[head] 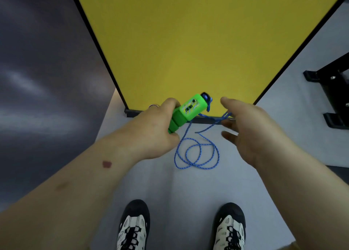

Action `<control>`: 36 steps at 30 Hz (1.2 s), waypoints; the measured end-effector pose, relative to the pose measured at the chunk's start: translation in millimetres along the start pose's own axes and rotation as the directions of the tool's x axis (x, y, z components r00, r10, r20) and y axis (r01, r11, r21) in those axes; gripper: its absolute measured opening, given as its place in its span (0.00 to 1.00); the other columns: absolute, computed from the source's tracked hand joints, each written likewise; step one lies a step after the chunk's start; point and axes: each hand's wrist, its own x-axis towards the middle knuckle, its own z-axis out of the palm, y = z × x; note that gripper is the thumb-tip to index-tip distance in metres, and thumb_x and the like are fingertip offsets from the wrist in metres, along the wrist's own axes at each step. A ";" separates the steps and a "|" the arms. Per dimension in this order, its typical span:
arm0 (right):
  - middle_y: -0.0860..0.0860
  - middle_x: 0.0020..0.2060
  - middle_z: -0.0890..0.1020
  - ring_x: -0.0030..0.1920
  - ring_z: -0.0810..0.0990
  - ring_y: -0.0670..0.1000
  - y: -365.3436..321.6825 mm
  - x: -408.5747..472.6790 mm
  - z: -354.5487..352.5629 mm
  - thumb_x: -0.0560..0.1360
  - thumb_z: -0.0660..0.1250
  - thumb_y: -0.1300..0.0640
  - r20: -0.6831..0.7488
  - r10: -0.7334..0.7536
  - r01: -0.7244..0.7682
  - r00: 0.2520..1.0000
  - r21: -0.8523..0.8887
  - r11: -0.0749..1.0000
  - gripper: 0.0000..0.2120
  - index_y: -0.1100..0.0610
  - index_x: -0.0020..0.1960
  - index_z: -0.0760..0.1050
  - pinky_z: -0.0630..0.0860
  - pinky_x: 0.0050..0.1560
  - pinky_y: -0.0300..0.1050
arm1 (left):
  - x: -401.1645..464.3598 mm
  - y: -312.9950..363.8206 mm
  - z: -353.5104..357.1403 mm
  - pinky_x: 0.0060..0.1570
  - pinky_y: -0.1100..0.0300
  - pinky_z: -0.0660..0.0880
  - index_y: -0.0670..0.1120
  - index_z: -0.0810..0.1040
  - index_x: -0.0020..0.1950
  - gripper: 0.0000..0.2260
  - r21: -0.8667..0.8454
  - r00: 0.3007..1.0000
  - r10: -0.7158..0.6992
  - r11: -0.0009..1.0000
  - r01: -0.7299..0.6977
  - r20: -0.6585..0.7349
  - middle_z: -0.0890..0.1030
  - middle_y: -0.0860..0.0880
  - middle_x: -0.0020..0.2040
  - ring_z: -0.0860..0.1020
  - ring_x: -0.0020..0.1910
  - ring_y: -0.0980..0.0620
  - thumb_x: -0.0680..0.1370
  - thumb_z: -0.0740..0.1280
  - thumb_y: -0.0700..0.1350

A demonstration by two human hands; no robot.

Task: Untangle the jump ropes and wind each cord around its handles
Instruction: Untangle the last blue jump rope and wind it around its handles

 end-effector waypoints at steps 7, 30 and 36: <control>0.43 0.61 0.76 0.61 0.75 0.42 7.3 -26.7 9.9 0.81 0.61 0.41 0.241 -0.534 0.582 0.811 -0.231 0.780 0.20 0.44 0.71 0.71 0.71 0.62 0.41 | -0.4 -0.3 15.3 0.52 0.52 0.63 0.57 0.59 0.71 0.33 0.436 0.968 0.187 0.895 -0.097 -0.169 0.71 0.51 0.56 0.68 0.55 0.46 0.70 0.66 0.39; 0.46 0.32 0.68 0.32 0.67 0.45 13.9 -25.6 11.1 0.83 0.59 0.49 0.223 -0.520 0.542 0.825 -0.047 0.839 0.12 0.57 0.48 0.71 0.66 0.30 0.35 | -7.8 15.8 -2.4 0.43 0.51 0.69 0.53 0.67 0.56 0.22 0.436 0.940 0.234 0.893 -0.108 -0.247 0.72 0.53 0.45 0.74 0.45 0.46 0.64 0.66 0.44; 0.51 0.42 0.78 0.44 0.77 0.54 2.1 -16.2 9.7 0.77 0.57 0.50 0.435 -0.221 0.254 0.873 -0.017 0.967 0.10 0.51 0.51 0.75 0.73 0.49 0.51 | -6.3 11.1 -3.8 0.40 0.54 0.60 0.54 0.59 0.48 0.19 0.489 0.933 0.208 0.872 -0.040 -0.295 0.66 0.53 0.40 0.66 0.39 0.47 0.64 0.66 0.44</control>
